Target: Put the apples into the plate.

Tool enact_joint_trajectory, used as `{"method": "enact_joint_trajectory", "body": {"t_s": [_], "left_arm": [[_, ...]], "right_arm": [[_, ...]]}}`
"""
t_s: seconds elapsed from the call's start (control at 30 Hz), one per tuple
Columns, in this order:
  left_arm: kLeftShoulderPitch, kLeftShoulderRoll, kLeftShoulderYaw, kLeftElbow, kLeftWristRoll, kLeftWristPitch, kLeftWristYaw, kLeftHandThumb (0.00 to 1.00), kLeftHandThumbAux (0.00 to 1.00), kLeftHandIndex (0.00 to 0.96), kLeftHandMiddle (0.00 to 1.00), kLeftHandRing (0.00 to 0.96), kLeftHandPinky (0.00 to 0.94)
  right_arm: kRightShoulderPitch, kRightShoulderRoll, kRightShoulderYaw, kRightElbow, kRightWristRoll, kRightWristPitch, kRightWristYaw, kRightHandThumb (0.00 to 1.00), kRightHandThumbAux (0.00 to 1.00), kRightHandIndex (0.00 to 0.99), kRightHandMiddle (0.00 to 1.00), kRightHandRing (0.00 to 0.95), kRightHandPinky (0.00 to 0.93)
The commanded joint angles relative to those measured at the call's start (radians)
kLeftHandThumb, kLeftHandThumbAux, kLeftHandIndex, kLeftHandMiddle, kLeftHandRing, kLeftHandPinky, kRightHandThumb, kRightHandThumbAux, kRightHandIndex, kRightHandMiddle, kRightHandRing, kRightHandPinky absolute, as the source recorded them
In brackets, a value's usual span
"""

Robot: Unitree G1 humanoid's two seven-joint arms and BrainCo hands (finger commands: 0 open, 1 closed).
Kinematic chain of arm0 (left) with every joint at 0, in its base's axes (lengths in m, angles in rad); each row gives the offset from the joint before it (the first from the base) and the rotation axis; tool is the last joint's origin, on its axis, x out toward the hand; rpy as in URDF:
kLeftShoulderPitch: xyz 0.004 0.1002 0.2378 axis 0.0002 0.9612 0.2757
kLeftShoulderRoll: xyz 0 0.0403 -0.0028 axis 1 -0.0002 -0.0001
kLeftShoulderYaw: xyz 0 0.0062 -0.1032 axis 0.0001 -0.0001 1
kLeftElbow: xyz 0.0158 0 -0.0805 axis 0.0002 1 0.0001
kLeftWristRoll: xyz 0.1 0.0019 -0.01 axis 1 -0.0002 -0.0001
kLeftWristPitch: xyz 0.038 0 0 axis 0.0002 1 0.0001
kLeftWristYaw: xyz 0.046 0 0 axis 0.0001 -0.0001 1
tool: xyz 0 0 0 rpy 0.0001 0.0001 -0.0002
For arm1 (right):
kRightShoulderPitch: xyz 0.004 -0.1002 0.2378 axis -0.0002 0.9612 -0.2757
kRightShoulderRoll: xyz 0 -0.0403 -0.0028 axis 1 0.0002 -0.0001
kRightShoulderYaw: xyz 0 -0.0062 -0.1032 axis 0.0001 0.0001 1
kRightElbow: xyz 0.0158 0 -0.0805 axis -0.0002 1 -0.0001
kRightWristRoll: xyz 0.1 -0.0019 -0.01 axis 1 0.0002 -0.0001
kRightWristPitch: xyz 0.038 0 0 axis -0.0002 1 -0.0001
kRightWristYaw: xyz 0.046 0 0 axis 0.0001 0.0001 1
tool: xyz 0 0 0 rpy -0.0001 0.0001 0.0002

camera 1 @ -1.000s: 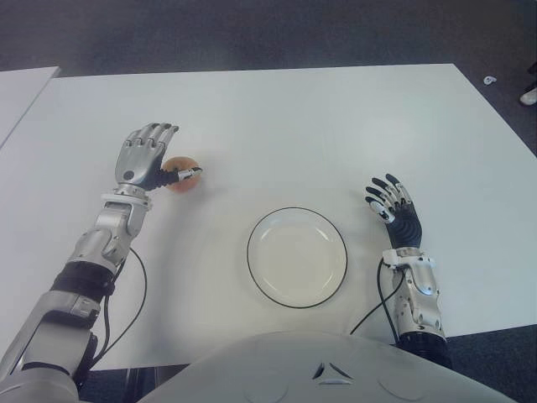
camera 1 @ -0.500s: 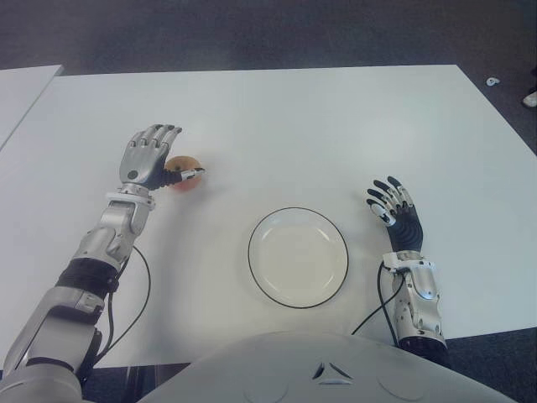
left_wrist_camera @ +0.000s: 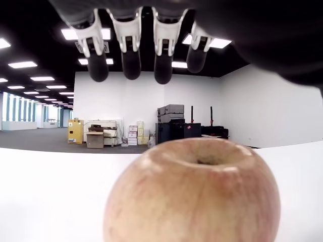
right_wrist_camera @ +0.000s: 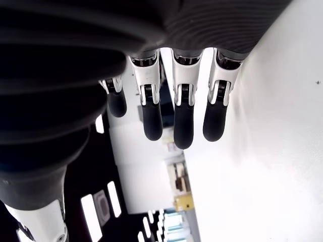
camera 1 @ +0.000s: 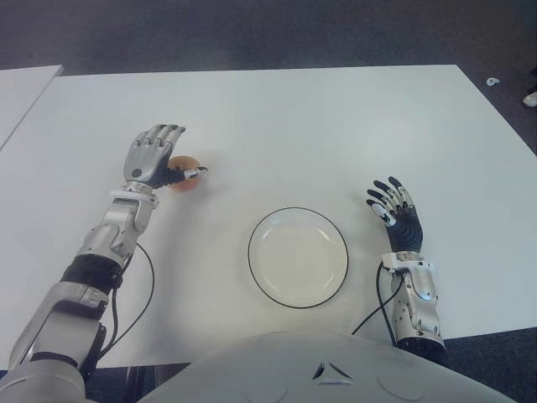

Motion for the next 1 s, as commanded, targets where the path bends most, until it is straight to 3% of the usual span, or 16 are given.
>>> {"method": "enact_joint_trajectory", "body": {"t_s": [0.03,1.0], "left_arm": [[-0.007,-0.014,-0.017,0.015,-0.005,0.000,-0.026,0.267,0.226,0.111,0.123,0.118,0.169],[-0.024,-0.036,-0.042,0.082,-0.022,-0.001,-0.035,0.288,0.230,0.122,0.143,0.142,0.178]], "right_arm": [[0.035,0.012,0.005,0.022,-0.003,0.049,-0.010,0.520,0.743,0.119,0.240,0.260,0.292],[0.034,0.006,-0.008,0.030,0.002,0.042,-0.003,0.499,0.740,0.118,0.237,0.262,0.296]]}}
